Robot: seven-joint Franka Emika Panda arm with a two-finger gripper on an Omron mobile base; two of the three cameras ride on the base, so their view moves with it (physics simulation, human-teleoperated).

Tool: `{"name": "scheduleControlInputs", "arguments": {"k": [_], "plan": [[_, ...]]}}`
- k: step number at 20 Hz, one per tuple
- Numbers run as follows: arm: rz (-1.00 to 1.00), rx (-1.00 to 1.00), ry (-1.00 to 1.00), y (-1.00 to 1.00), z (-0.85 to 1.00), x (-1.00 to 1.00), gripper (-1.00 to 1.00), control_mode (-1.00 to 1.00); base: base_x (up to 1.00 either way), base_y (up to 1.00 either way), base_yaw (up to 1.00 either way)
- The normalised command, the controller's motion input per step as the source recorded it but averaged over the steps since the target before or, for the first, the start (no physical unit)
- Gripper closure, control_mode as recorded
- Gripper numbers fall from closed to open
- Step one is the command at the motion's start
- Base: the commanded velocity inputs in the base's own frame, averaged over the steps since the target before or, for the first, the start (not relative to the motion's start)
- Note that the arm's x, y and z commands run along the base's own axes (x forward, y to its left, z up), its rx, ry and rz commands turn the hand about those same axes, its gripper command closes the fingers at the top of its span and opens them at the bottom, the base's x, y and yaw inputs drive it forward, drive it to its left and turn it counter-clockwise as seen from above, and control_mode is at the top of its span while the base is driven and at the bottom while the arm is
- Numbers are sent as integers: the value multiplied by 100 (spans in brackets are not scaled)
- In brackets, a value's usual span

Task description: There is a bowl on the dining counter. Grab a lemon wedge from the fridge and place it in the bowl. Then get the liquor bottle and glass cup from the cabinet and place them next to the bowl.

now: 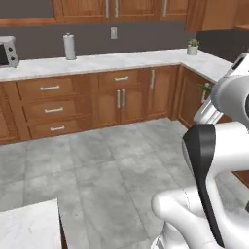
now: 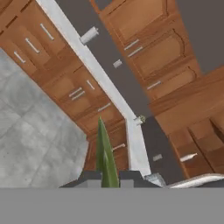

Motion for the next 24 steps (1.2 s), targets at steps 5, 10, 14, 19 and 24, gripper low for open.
{"name": "scheduleControlInputs", "arguments": {"k": [5, 10, 14, 19, 24], "plan": [[0, 0, 0, 0, 0, 0, 100, 100, -13, -1, 71], [0, 0, 0, 0, 0, 0, 100, 100, -5, -24, 66], [0, 0, 0, 0, 0, 0, 100, 100, 0, -37, 59], [0, 0, 0, 0, 0, 0, 100, 100, 1, -39, 55], [0, 0, 0, 0, 0, 0, 100, 100, 4, -39, 50]]}}
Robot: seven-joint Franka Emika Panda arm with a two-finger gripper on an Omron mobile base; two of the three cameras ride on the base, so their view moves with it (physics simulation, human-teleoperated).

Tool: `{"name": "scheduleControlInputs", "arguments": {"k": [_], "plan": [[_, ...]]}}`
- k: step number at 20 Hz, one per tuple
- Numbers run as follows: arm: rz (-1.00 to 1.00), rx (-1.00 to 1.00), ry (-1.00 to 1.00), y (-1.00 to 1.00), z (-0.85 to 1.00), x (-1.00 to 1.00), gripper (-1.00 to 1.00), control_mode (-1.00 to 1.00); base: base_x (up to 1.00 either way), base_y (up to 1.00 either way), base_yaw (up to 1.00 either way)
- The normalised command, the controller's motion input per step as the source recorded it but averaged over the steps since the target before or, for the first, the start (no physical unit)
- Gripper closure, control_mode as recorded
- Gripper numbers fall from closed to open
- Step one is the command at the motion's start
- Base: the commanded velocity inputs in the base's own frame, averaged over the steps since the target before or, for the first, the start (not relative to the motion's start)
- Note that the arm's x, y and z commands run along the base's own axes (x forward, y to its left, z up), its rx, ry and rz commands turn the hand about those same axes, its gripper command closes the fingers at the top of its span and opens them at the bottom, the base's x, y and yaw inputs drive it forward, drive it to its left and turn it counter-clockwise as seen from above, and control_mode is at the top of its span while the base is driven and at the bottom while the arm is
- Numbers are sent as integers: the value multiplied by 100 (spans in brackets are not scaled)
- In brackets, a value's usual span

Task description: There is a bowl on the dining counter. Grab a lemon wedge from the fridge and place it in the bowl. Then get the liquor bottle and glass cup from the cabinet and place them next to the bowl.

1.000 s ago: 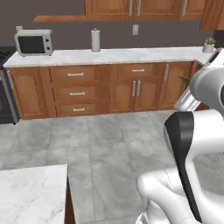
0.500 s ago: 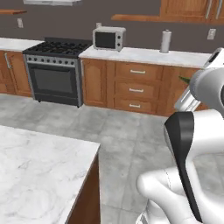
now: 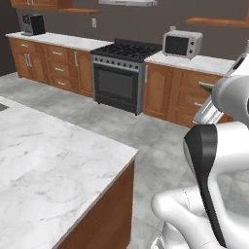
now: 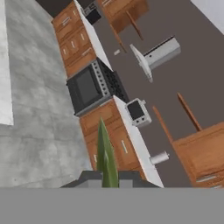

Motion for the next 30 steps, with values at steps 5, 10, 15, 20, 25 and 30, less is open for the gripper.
{"name": "scheduleControlInputs", "arguments": {"k": [5, 10, 15, 20, 25, 30], "plan": [[0, 0, 0, 0, 0, 0, 100, 100, -10, -31, 49], [0, 0, 0, 0, 0, 0, 100, 100, -51, -2, 52], [0, 0, 0, 0, 0, 0, 100, 100, -80, 13, 49], [0, 0, 0, 0, 0, 0, 100, 100, -59, 90, 27], [0, 0, 0, 0, 0, 0, 100, 100, -49, 100, 24], [0, 0, 0, 0, 0, 0, 100, 100, -49, 100, 22]]}}
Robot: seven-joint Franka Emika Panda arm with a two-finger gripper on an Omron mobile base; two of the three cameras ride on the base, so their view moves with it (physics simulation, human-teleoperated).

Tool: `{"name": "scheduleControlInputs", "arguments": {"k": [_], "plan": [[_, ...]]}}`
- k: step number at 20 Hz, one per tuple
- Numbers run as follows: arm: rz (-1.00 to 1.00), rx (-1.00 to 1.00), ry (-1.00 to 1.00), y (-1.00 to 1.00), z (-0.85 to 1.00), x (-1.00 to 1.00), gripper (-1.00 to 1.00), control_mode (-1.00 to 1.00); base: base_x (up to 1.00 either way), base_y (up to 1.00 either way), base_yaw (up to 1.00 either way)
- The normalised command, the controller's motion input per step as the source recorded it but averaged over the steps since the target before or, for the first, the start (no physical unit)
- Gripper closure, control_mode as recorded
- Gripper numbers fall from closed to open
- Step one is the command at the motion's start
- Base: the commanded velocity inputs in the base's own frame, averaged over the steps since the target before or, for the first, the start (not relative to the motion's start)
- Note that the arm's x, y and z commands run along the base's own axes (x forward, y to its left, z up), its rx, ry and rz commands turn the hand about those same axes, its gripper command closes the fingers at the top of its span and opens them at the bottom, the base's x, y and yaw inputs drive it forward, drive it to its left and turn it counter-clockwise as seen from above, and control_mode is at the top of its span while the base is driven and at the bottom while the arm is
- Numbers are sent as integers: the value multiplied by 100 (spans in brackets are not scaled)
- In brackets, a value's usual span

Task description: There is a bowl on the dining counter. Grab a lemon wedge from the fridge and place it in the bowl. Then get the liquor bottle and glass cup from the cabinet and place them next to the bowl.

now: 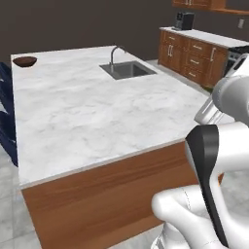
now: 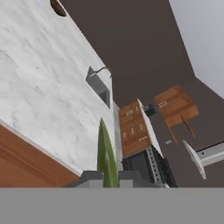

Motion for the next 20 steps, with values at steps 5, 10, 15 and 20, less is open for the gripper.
{"name": "scheduleControlInputs", "arguments": {"k": [5, 10, 15, 20], "plan": [[0, 0, 0, 0, 0, 0, 100, 100, -41, 100, 22], [0, 0, 0, 0, 0, 0, 100, 100, -26, 100, 21], [0, 0, 0, 0, 0, 0, 100, 100, 0, 100, 8], [0, 0, 0, 0, 0, 0, 100, 100, 27, 100, -17]]}}
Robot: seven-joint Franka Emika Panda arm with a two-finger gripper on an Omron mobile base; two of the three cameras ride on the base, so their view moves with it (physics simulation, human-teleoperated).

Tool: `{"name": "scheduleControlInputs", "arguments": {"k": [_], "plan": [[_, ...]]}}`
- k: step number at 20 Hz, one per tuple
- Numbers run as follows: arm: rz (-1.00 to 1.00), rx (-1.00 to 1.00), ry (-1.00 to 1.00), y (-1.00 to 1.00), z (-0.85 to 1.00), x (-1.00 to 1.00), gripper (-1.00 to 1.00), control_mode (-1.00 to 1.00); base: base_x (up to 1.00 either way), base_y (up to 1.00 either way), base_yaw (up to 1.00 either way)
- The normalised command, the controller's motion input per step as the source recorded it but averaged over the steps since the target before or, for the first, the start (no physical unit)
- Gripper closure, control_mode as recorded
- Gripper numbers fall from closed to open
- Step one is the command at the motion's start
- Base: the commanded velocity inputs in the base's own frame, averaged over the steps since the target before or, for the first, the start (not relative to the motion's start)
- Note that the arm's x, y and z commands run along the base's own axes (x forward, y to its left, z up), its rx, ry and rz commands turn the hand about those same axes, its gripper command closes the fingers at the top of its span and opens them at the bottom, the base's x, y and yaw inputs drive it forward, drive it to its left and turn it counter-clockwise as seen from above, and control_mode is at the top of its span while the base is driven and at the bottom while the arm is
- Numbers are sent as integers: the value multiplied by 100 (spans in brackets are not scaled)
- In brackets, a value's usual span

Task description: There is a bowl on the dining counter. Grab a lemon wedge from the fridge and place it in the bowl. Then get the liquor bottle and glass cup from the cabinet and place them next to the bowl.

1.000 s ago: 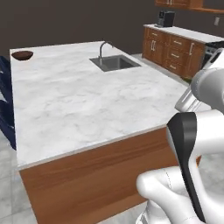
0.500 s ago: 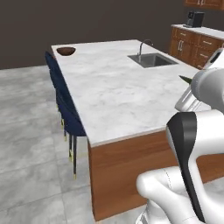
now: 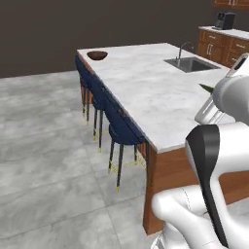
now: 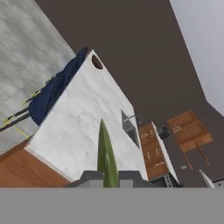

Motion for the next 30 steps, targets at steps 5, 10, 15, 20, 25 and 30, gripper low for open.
{"name": "scheduleControlInputs", "arguments": {"k": [5, 10, 15, 20, 25, 30], "plan": [[0, 0, 0, 0, 0, 0, 100, 100, 48, 100, -39], [0, 0, 0, 0, 0, 0, 100, 100, 64, 100, -50], [0, 0, 0, 0, 0, 0, 100, 100, 61, 100, -50], [0, 0, 0, 0, 0, 0, 100, 100, 52, 100, -48], [0, 0, 0, 0, 0, 0, 100, 100, 41, 100, -48], [0, 0, 0, 0, 0, 0, 100, 100, 28, 100, -45]]}}
